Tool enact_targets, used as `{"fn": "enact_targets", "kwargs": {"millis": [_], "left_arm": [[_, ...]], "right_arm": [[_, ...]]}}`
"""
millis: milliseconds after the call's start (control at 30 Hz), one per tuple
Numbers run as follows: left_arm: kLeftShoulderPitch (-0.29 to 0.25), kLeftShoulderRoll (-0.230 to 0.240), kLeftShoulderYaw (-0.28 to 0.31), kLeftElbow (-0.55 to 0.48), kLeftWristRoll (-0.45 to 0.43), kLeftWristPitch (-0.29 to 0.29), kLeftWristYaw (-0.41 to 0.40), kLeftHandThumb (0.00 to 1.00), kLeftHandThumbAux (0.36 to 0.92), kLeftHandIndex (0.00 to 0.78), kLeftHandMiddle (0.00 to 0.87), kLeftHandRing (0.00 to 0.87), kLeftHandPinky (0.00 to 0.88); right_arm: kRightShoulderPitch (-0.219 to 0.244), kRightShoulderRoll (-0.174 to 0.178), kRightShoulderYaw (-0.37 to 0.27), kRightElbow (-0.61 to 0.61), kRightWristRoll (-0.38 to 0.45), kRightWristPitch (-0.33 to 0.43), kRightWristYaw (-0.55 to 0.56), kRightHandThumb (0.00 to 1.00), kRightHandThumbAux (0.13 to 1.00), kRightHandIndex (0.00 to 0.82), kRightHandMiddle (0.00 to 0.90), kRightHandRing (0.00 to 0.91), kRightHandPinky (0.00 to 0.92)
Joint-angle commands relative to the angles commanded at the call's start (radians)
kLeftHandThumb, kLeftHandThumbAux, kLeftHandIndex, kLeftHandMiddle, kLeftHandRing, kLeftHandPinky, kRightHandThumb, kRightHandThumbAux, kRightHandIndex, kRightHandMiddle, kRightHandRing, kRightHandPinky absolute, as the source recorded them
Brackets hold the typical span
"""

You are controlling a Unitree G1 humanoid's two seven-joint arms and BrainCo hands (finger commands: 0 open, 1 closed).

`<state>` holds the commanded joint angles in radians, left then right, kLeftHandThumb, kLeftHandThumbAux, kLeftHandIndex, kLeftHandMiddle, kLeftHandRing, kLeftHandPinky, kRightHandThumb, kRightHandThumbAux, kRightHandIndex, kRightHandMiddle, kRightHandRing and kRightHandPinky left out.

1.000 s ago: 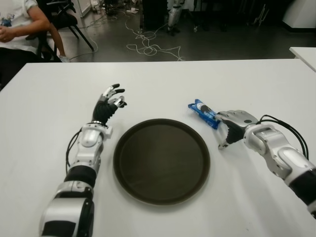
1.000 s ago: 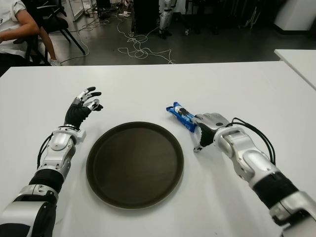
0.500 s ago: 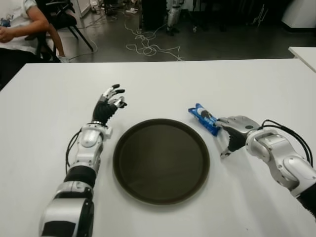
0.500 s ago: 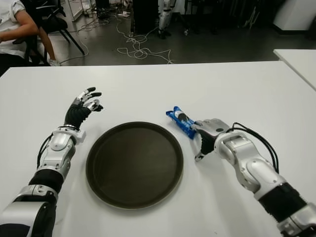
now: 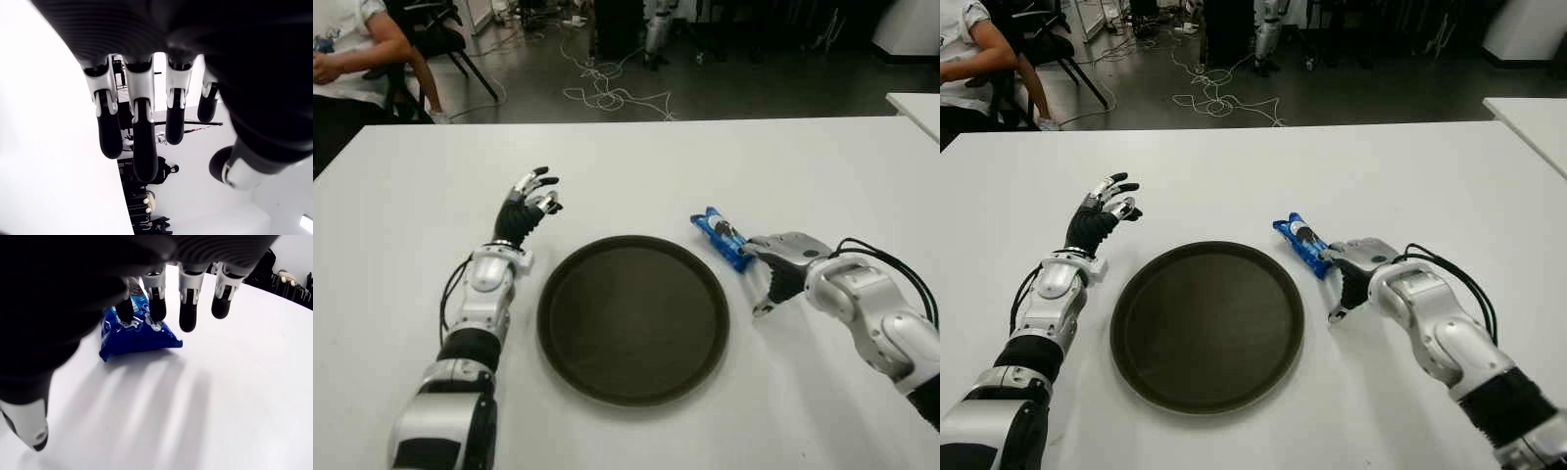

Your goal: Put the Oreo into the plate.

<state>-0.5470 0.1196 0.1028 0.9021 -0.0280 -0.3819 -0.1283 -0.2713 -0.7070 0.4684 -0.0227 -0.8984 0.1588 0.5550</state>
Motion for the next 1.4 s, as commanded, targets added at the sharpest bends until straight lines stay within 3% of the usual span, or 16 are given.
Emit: {"fn": "enact_targets", "kwargs": {"millis": [200,467,733,867,933,1033,1400], "left_arm": [[0.0,0.0,0.003,-0.003,-0.006,0.003,-0.002,1.0,0.644,0.154,0.233,0.454,0.391],[-0.003,0.003,0.004,0.006,-0.003,-0.005,0.004,1.0,0.645,0.152,0.234,0.452,0.382],[-0.005,0.004,0.005,0.01,-0.005,-0.005,-0.002,1.0,0.644,0.158,0.231,0.453,0.371],[-0.005,0.005,0.005,0.011,-0.006,-0.006,-0.003,1.0,0.645,0.159,0.225,0.451,0.363],[-0.005,0.006,0.005,0.011,-0.005,-0.005,-0.003,0.806,0.607,0.154,0.225,0.361,0.361],[-0.006,0.007,0.004,0.011,-0.005,-0.003,-0.005,0.716,0.59,0.154,0.228,0.323,0.365],[-0.006,0.007,0.006,0.018,-0.006,-0.015,-0.008,0.688,0.584,0.168,0.233,0.316,0.352]], "right_arm": [[0.028,-0.026,-0.041,-0.072,0.016,-0.004,0.049,0.0,0.653,0.078,0.197,0.186,0.13],[0.056,-0.022,-0.078,-0.127,0.012,0.023,0.11,0.0,0.705,0.108,0.273,0.269,0.219],[0.055,-0.011,-0.089,-0.137,-0.001,0.025,0.135,0.0,0.734,0.115,0.283,0.297,0.278],[0.05,0.002,-0.086,-0.135,-0.007,0.034,0.138,0.0,0.724,0.122,0.279,0.293,0.266],[0.045,0.008,-0.084,-0.135,-0.007,0.039,0.142,0.0,0.712,0.118,0.269,0.284,0.268],[0.03,0.02,-0.079,-0.12,-0.005,0.041,0.144,0.0,0.709,0.119,0.272,0.291,0.28],[-0.04,0.083,-0.034,-0.02,-0.024,0.024,0.109,0.0,0.726,0.173,0.32,0.343,0.337]]}}
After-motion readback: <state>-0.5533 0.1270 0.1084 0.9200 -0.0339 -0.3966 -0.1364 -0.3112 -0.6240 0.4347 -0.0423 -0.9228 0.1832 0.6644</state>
